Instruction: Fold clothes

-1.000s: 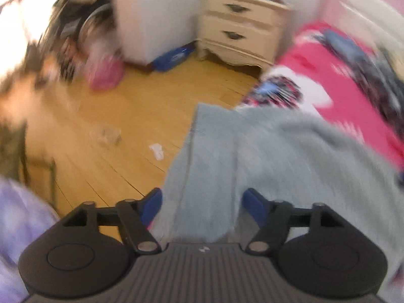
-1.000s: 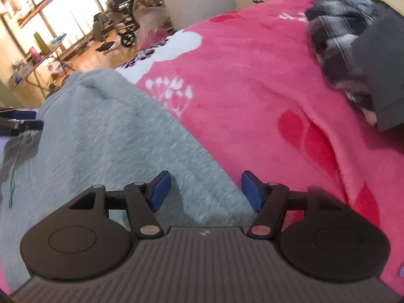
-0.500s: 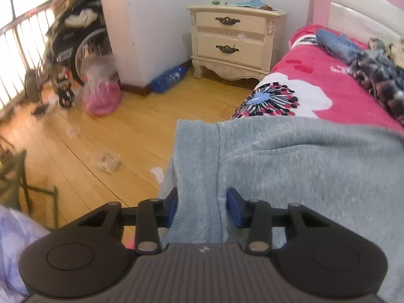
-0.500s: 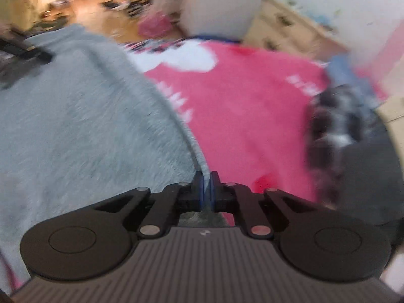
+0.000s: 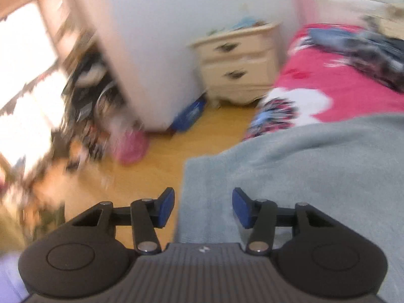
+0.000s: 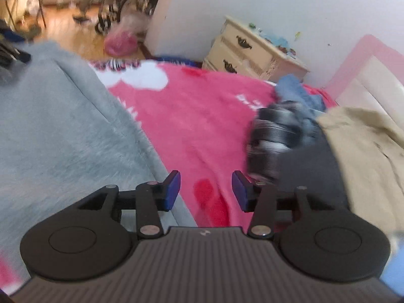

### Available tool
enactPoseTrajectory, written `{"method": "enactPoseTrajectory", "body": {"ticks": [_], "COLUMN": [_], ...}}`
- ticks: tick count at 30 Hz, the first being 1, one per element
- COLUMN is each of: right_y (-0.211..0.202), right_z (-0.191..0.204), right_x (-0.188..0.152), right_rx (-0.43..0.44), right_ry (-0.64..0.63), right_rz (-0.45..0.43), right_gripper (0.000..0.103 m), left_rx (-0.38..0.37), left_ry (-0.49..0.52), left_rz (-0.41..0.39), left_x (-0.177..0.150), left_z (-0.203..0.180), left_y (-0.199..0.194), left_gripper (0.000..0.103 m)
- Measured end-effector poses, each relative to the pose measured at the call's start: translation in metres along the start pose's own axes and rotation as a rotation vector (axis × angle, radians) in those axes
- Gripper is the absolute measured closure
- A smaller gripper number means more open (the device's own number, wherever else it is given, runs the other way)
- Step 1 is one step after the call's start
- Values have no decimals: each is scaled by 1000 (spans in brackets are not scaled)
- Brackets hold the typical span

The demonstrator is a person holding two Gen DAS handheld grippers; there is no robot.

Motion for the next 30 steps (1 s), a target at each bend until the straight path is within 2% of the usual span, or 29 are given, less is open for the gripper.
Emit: {"method": "enactPoseTrajectory", "body": {"ticks": [3,6,11,13,16,19,22,27,30], "right_y": [-49,-97,-156,-178,-207,-219,-222,-228,-231], "right_z": [-23,-56,-102,-117,-139,-159,-170,-192,-207], "right_x": [-27,-68,-147,-176,-211,-247,-272,-291,-296], "right_rx": [44,38,18,-3,-51,-92,-112,-139,-173], "right_ry": [29,48,147,195,296,395,398,464,512], "right_rz": [27,93,230,246,211,211,230,206,193], "right_gripper": [59,59,59,59,59,59,59,58,55], "left_rx": [-115,-286,-443,-454,-381,-383,-385,-384,-404], "left_ry": [168,263,477,551,691,694,648,592,594], "left_rz": [-36,-50,-102,-68,-48,-24,-29,-51,-54], "left_x": [-1,1,11,4,-6,5,17,37,46], "left_z": [-55,-120,-223,-253,-277,-278,-276,-290,-308], "left_y": [-26,-55,-91,-89,-79,-81,-87,-102,-109], "left_gripper": [51,51,49,50,52,50,46,44,42]}}
Point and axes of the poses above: each gripper's, at about its wrist camera, not at the fingertips, and y roughly the way its jaws point, z to its left, x to its top, the point moved 9 cm from there along y, roughly the way its jaws point, and after that the axes turned 5 degrees about -x, right-handed, at the moved point
